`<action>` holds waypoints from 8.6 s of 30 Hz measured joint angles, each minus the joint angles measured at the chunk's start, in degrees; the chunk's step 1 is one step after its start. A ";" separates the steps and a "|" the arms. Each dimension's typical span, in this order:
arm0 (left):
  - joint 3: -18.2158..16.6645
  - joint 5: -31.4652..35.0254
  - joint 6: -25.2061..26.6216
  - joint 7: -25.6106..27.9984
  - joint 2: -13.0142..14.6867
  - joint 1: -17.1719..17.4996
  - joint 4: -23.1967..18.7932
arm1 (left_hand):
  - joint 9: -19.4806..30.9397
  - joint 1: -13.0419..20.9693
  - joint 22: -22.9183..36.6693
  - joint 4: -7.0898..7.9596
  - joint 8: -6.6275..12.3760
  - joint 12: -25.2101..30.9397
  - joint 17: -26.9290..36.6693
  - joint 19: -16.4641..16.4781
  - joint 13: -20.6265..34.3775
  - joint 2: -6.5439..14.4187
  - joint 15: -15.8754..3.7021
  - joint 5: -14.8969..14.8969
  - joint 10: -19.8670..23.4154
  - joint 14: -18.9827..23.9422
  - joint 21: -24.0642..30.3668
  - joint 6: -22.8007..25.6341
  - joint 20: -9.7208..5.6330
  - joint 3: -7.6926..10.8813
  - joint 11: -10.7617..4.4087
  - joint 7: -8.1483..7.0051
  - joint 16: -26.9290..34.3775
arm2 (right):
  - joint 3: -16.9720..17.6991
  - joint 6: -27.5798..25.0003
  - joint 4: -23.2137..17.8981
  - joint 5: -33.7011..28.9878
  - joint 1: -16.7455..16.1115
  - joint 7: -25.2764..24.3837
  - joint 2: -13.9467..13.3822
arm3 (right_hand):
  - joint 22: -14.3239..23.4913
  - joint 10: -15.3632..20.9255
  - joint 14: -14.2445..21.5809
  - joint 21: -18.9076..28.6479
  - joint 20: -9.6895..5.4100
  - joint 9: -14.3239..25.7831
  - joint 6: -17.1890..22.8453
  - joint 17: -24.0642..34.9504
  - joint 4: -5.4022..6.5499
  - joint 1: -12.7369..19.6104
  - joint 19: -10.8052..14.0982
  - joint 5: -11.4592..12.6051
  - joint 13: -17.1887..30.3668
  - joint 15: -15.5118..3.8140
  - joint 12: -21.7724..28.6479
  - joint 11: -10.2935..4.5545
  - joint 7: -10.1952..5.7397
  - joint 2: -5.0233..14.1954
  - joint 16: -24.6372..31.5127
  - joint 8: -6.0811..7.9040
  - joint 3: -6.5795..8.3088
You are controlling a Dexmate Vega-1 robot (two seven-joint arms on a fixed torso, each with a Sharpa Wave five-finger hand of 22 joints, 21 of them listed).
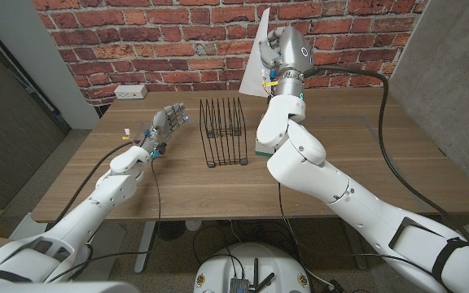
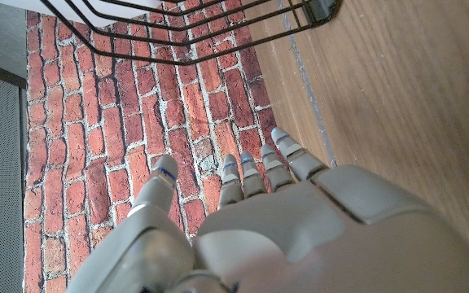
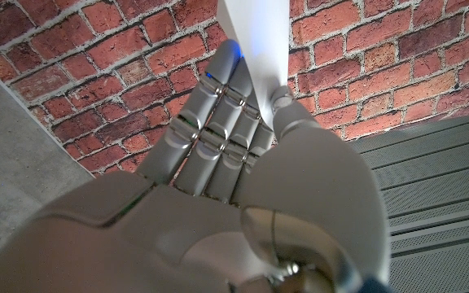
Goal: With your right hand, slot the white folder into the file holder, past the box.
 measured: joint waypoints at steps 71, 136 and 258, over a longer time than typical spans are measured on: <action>0.32 -0.74 -1.64 -2.72 -1.71 -0.73 3.60 | 0.00 0.00 0.00 0.00 0.00 0.00 0.00 0.00 0.00 0.00 0.00 0.00 0.00 0.00 0.00 0.00 0.00 0.49 0.00 0.00 0.00 | -2.35 -4.50 -0.20 -5.41 -0.44 2.23 1.91 | -0.28 0.39 0.32 1.49 -0.01 -0.01 0.20 0.79 0.07 -0.19 -0.61 0.00 0.52 -0.03 -1.11 0.23 0.20 -0.19 -0.83 -0.28 0.35; 0.34 -0.73 -2.87 -4.16 -2.61 -2.31 6.58 | 0.00 0.00 0.00 0.00 0.00 0.00 0.00 0.00 0.00 0.00 0.00 0.00 0.00 0.00 0.00 0.28 0.00 0.48 0.00 -0.28 0.00 | -3.24 -1.45 1.18 -7.44 -0.34 6.44 3.90 | -0.26 0.58 0.57 3.27 -0.32 0.01 0.52 1.59 0.10 -0.16 -1.55 -0.01 1.05 -0.04 -1.89 0.05 0.29 -0.17 -1.72 -0.88 0.80; 2.07 0.14 -9.97 -16.88 -10.61 -15.29 27.63 | 0.00 0.00 0.00 0.00 0.00 0.00 0.00 0.21 0.00 0.00 0.00 0.00 0.51 0.41 0.00 0.73 0.21 0.48 0.09 -0.12 0.00 | -3.16 16.31 21.97 -13.84 -14.81 -22.41 14.48 | -0.53 0.87 0.38 4.93 -0.02 0.26 0.52 2.38 -0.02 0.01 -3.28 0.66 1.82 -0.16 -3.39 0.17 -0.33 -0.61 -3.38 -1.78 1.60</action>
